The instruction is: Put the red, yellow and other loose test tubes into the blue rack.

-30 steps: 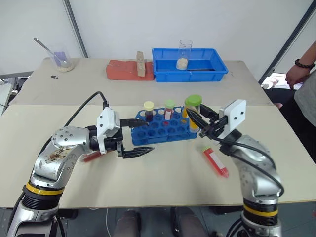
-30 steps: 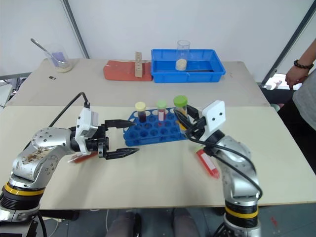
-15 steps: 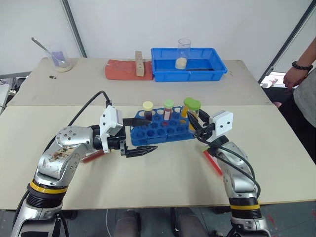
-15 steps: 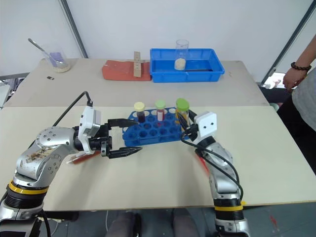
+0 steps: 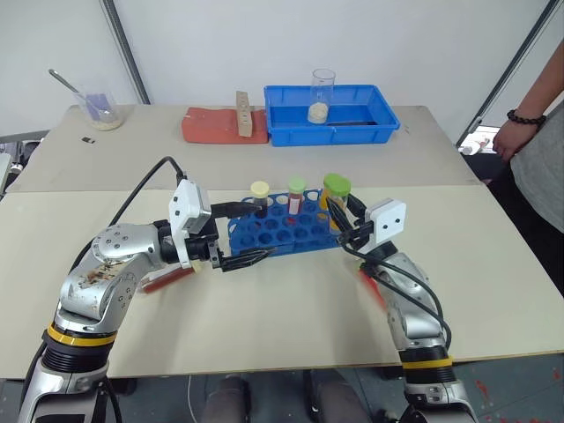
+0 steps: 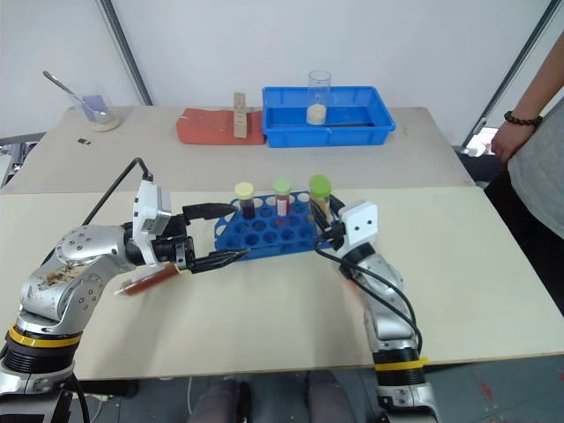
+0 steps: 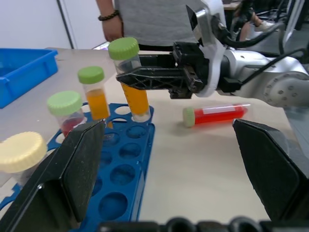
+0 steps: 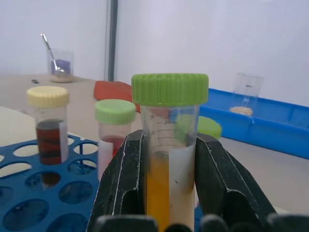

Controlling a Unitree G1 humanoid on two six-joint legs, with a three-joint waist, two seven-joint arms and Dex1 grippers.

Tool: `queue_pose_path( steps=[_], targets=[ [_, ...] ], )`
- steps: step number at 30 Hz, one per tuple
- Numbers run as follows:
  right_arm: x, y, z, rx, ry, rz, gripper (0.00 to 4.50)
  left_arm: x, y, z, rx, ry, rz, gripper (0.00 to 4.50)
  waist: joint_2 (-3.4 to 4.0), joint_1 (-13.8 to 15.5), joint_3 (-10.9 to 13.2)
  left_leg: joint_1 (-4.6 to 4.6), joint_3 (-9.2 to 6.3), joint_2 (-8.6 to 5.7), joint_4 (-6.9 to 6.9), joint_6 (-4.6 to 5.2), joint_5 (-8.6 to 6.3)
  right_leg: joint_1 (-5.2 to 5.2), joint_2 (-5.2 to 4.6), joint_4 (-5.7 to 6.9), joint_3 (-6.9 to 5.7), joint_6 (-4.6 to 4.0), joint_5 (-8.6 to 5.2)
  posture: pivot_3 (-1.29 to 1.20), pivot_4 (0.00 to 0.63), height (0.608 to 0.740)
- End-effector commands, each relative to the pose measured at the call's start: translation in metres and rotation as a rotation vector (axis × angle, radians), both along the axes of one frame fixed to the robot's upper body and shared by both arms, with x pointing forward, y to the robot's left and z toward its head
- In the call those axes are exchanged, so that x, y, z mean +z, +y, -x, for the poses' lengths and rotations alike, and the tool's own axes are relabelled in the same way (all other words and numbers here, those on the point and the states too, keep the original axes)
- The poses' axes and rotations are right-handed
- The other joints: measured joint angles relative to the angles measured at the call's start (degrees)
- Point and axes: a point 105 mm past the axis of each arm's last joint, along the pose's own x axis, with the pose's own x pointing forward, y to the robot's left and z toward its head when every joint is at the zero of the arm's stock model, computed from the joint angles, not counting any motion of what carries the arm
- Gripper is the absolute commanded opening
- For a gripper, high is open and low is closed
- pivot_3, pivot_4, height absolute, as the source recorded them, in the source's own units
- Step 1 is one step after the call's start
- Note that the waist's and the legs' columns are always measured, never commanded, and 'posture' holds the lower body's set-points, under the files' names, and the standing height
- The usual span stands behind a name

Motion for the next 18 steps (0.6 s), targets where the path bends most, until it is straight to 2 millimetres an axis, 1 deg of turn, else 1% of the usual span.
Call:
queue_pose_path(
  steps=[1, 9, 14, 17, 18],
  targets=[
    [0.0081, 0.0024, 0.0005, 0.002, -0.048, 0.000, 0.99, 0.0124, 0.0011, 0.0027, 0.012, -0.054, 0.017, 4.50, 0.00, 0.0, 0.0, 0.00, 0.00, 0.00, 0.00, 0.00, 0.00, 0.00, 0.00, 0.00, 0.00, 0.00, 0.00, 0.00, 0.150, 0.740],
    [0.0035, -0.0054, -0.0026, -0.039, -0.021, -0.085, 0.98, 0.0161, 0.0007, -0.0020, 0.048, -0.063, 0.052, 4.50, 0.00, 0.0, 0.0, 0.02, 0.00, 0.00, -0.02, 0.00, 0.00, 0.00, 0.00, 0.00, 0.00, 0.00, 0.01, 0.00, 0.150, 0.740],
    [-0.0008, -0.0057, -0.0010, -0.037, 0.000, -0.120, 0.98, 0.0178, -0.0007, -0.0041, 0.063, -0.068, 0.066, 4.50, 0.00, 0.0, 0.0, 0.00, -0.01, 0.00, -0.03, 0.00, 0.00, -0.01, 0.00, 0.00, 0.00, -0.04, 0.02, 0.00, 0.150, 0.740],
    [0.0004, -0.0061, 0.0002, -0.039, -0.008, -0.133, 0.98, 0.0187, -0.0009, -0.0055, 0.071, -0.071, 0.073, 4.50, 0.00, 0.0, 0.0, 0.00, 0.00, 0.00, -0.03, 0.00, 0.00, -0.01, 0.00, -0.02, 0.01, -0.04, 0.03, 0.00, 0.150, 0.740],
    [0.0010, -0.0063, 0.0006, -0.039, -0.011, -0.136, 1.48, 0.0189, -0.0008, -0.0062, 0.074, -0.072, 0.074, 4.50, 0.00, 0.0, 0.0, 0.00, 0.00, 0.00, -0.04, 0.00, 0.00, -0.01, 0.00, -0.02, 0.01, -0.04, 0.03, 0.00, 0.150, 0.740]
  ],
)
